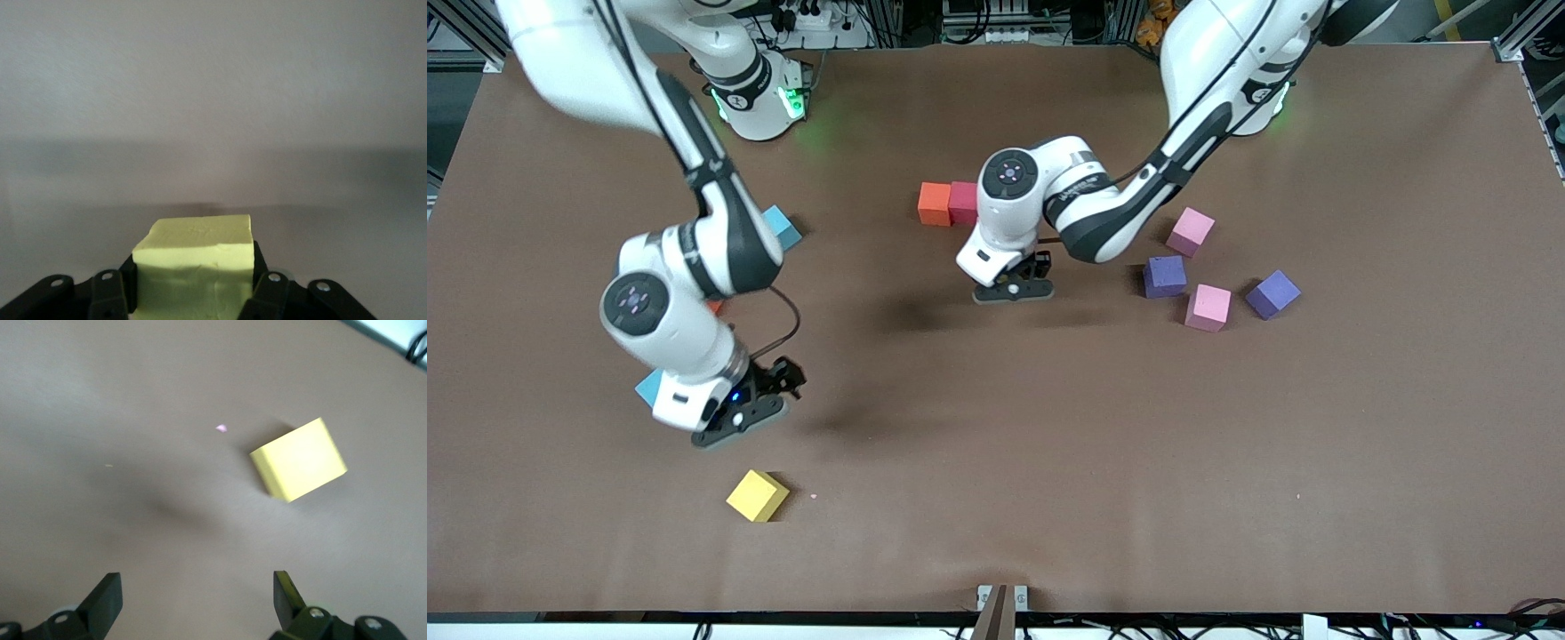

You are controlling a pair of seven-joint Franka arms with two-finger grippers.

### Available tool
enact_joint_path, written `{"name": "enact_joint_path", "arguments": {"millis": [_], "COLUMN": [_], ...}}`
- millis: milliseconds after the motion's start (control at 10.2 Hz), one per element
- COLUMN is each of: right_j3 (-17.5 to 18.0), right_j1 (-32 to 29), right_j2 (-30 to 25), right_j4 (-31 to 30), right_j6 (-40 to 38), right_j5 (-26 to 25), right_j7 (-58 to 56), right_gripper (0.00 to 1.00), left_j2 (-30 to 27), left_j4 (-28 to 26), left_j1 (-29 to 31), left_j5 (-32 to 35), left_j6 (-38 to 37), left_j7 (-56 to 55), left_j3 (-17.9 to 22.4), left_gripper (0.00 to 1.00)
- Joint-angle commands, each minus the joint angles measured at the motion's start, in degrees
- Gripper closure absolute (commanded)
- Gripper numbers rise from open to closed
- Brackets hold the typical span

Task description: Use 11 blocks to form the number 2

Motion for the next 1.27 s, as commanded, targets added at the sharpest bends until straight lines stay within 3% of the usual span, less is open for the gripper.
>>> {"name": "enact_joint_path", "arguments": {"millis": [0,293,781,1172], "right_j3": [1.2,1.2,1.2,1.2], "right_j1": [-3.14,-3.42,-4.3,-4.12], "right_j2": [6.92,10.18,22.46,24.77], "right_j4": [8.48,13.05,26.04,28.53], "right_j6": [-0.81,-0.81,0.77,2.88], "right_j5": [-0.74,-1.0,-1.18,-1.27], "right_j7": [-12.26,-13.18,-21.87,-22.76], "right_gripper": [0.0,0.0,0.0,0.0], "left_j2": [2.56,3.26,4.76,4.76], "left_j4": [3.56,3.56,3.65,3.56], "left_j1": [-4.06,-5.22,-9.17,-9.62], "left_j5": [1.88,2.05,3.11,3.28], "left_j6": [-0.96,-0.7,1.94,1.94], "left_j7": [1.69,1.78,0.2,-0.5], "left_j3": [3.39,4.46,6.48,6.84], "left_gripper": [0.58,0.58,0.58,0.58]}}
